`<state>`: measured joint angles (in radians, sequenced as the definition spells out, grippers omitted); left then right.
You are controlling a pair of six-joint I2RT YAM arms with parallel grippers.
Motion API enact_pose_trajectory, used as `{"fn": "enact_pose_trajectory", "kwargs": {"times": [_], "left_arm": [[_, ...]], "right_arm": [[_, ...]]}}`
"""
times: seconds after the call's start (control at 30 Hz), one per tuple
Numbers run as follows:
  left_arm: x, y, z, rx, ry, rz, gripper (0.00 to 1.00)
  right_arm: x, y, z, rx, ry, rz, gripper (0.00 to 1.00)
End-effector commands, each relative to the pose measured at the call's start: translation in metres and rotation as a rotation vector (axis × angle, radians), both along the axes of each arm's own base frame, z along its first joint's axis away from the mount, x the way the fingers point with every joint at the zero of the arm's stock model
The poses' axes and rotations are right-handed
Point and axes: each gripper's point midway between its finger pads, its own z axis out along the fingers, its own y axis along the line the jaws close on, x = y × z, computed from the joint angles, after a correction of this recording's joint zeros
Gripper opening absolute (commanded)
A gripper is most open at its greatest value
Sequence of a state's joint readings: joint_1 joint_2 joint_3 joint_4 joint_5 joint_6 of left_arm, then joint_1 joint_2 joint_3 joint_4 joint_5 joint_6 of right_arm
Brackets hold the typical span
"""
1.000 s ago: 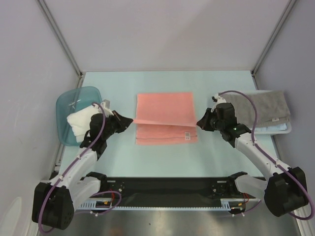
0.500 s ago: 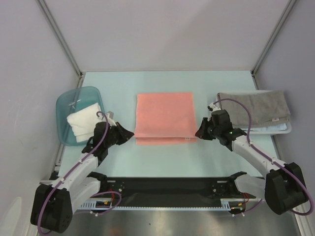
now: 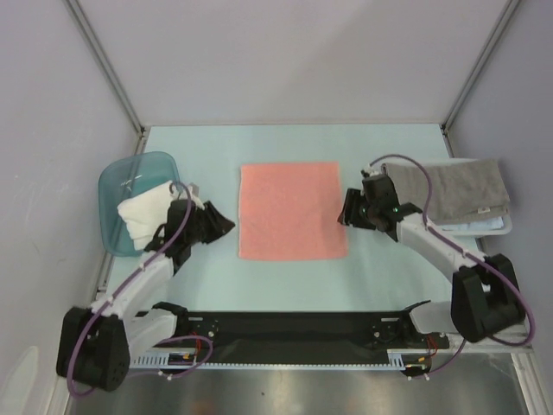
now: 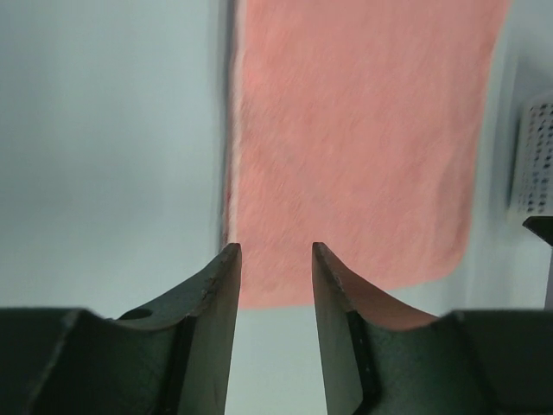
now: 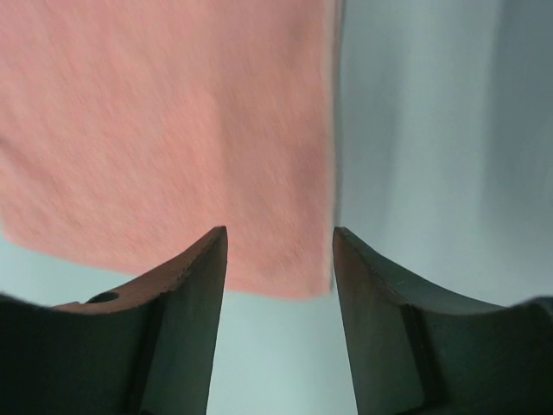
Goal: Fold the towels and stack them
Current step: Fold the towel
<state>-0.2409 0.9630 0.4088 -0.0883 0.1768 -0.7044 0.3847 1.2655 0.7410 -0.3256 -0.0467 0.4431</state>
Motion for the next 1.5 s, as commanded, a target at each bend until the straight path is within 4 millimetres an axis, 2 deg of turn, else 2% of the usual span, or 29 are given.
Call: {"fn": "enact_pose_trajectory", "kwargs": {"times": [0.0, 0.03, 0.07, 0.1, 0.13, 0.17, 0.2, 0.23, 0.27, 0.3, 0.33, 0.37, 0.4, 0.43, 0.47, 0.5, 0.53, 0.57, 0.6, 0.63, 0.67, 0.7, 0.9, 1.07, 1.17, 1.33, 1.4, 1.47], "left_arm": [[0.069, 0.001, 0.071, 0.041, -0.169, 0.056, 0.44], [0.083, 0.004, 0.072, 0.068, -0.163, 0.070, 0.44], [0.096, 0.006, 0.073, 0.085, -0.158, 0.086, 0.44], [0.118, 0.005, 0.071, 0.099, -0.147, 0.096, 0.44], [0.133, 0.007, 0.072, 0.099, -0.156, 0.106, 0.45], [0.144, 0.007, 0.070, 0.096, -0.146, 0.106, 0.45], [0.165, 0.001, 0.058, 0.090, -0.109, 0.089, 0.44], [0.177, 0.000, 0.055, 0.085, -0.103, 0.074, 0.43], [0.188, -0.002, 0.047, 0.089, -0.084, 0.060, 0.43], [0.209, -0.006, 0.040, 0.101, -0.072, 0.049, 0.43], [0.217, -0.005, 0.030, 0.119, -0.052, 0.030, 0.43], [0.228, -0.007, 0.026, 0.117, -0.051, 0.011, 0.43], [0.245, -0.011, 0.038, 0.113, -0.079, -0.002, 0.43], [0.253, -0.006, 0.010, 0.138, -0.025, -0.005, 0.43], [0.259, -0.006, 0.006, 0.139, -0.019, -0.013, 0.43], [0.274, -0.007, 0.011, 0.136, -0.041, -0.019, 0.43], [0.278, -0.004, -0.007, 0.130, -0.003, -0.026, 0.44], [0.285, -0.003, -0.009, 0.126, -0.003, -0.026, 0.44], [0.289, -0.004, -0.013, 0.123, 0.004, -0.034, 0.44], [0.299, -0.005, -0.004, 0.122, -0.017, -0.040, 0.44], [0.298, -0.005, -0.021, 0.128, 0.028, -0.046, 0.44], [0.302, -0.007, -0.019, 0.124, 0.021, -0.051, 0.44], [0.300, -0.010, -0.041, 0.110, 0.059, -0.066, 0.43], [0.298, -0.015, -0.046, 0.078, 0.053, -0.086, 0.43], [0.298, -0.019, -0.049, 0.056, 0.059, -0.089, 0.43], [0.303, -0.019, -0.047, 0.043, 0.050, -0.078, 0.37], [0.304, -0.021, -0.046, 0.034, 0.048, -0.079, 0.30], [0.307, -0.023, -0.043, 0.020, 0.039, -0.083, 0.28]], "right_arm": [[0.075, 0.005, 0.051, 0.008, -0.166, -0.051, 0.57], [0.088, 0.006, 0.055, 0.013, -0.181, -0.056, 0.57], [0.105, 0.009, 0.044, 0.008, -0.165, -0.058, 0.57], [0.128, 0.009, 0.063, 0.023, -0.208, -0.069, 0.56], [0.141, 0.011, 0.063, 0.028, -0.210, -0.069, 0.56], [0.155, 0.011, 0.048, 0.017, -0.188, -0.072, 0.55], [0.165, 0.011, 0.042, 0.012, -0.177, -0.076, 0.55], [0.187, 0.012, 0.059, 0.021, -0.225, -0.081, 0.55], [0.197, 0.013, 0.056, 0.023, -0.222, -0.080, 0.55], [0.208, 0.014, 0.034, 0.010, -0.182, -0.079, 0.54], [0.225, 0.014, 0.044, 0.021, -0.210, -0.080, 0.54], [0.234, 0.017, 0.039, 0.029, -0.204, -0.076, 0.53], [0.242, 0.017, 0.035, 0.033, -0.198, -0.076, 0.52], [0.249, 0.016, 0.012, 0.025, -0.158, -0.078, 0.52], [0.263, 0.015, 0.021, 0.029, -0.181, -0.081, 0.52], [0.268, 0.014, 0.018, 0.024, -0.176, -0.080, 0.52], [0.272, 0.010, 0.000, 0.008, -0.143, -0.086, 0.52], [0.282, 0.009, 0.008, 0.012, -0.162, -0.090, 0.52], [0.285, 0.009, 0.004, 0.011, -0.155, -0.090, 0.52], [0.287, 0.008, 0.002, 0.014, -0.149, -0.089, 0.52], [0.288, 0.006, -0.006, 0.016, -0.132, -0.088, 0.52], [0.290, 0.008, -0.006, 0.021, -0.131, -0.085, 0.52], [0.288, 0.010, -0.023, 0.033, -0.097, -0.068, 0.52], [0.281, 0.011, -0.027, 0.063, -0.082, -0.078, 0.52], [0.285, 0.013, -0.027, 0.076, -0.082, -0.078, 0.52], [0.290, 0.014, -0.032, 0.084, -0.074, -0.081, 0.45], [0.293, 0.013, -0.030, 0.090, -0.076, -0.089, 0.38], [0.295, 0.013, -0.030, 0.097, -0.077, -0.090, 0.36]]}}
